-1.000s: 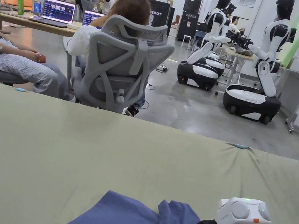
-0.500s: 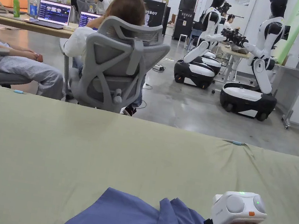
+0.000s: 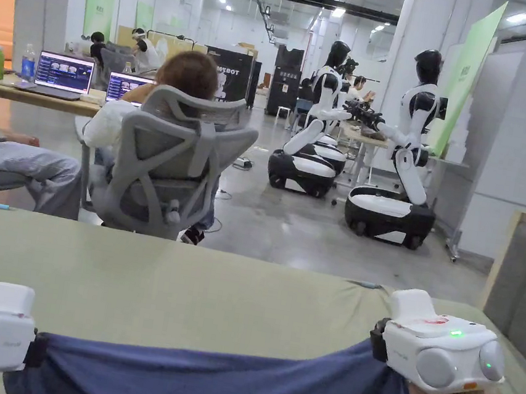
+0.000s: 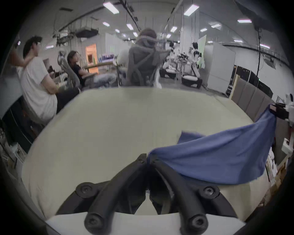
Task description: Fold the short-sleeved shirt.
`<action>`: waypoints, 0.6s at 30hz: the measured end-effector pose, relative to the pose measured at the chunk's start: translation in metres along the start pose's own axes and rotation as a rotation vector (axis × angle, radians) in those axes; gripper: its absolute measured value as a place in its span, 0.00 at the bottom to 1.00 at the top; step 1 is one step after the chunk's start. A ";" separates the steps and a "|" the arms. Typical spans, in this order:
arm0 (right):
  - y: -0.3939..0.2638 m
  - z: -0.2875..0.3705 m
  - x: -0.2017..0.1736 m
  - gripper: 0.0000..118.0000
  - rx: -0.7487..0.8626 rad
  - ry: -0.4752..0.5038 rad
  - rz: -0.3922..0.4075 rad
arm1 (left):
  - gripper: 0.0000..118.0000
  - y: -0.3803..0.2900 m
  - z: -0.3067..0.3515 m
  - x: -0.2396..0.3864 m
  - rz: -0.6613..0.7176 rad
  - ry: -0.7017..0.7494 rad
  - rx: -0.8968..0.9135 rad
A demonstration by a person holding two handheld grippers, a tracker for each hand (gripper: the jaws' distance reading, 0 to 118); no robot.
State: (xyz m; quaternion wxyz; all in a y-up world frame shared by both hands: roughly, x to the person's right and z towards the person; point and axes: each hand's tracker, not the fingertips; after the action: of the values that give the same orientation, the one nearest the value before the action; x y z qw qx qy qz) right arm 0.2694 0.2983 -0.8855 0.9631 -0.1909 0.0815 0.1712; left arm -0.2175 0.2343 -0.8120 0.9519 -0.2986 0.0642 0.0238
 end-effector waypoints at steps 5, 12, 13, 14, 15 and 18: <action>0.038 0.030 0.024 0.03 0.194 -0.120 0.015 | 0.00 0.071 0.012 0.017 -0.048 0.070 0.175; 0.108 0.046 0.061 0.03 0.369 -0.197 -0.112 | 0.00 0.165 0.039 0.041 -0.123 0.172 0.443; 0.118 0.046 0.065 0.03 0.386 -0.207 -0.117 | 0.00 0.176 0.042 0.044 -0.128 0.182 0.461; 0.128 0.045 0.067 0.03 0.395 -0.217 -0.117 | 0.00 0.187 0.042 0.045 -0.127 0.184 0.459; 0.140 0.044 0.071 0.03 0.405 -0.225 -0.122 | 0.00 0.200 0.044 0.045 -0.123 0.186 0.474; 0.169 0.035 0.082 0.03 0.422 -0.224 -0.146 | 0.00 0.228 0.042 0.046 -0.164 0.250 0.519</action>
State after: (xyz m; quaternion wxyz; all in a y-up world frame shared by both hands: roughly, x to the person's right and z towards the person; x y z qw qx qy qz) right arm 0.2877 0.4829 -0.9291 0.9945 0.0290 -0.0058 0.1005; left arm -0.1870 0.4458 -0.9134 0.9799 -0.0500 0.1607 -0.1075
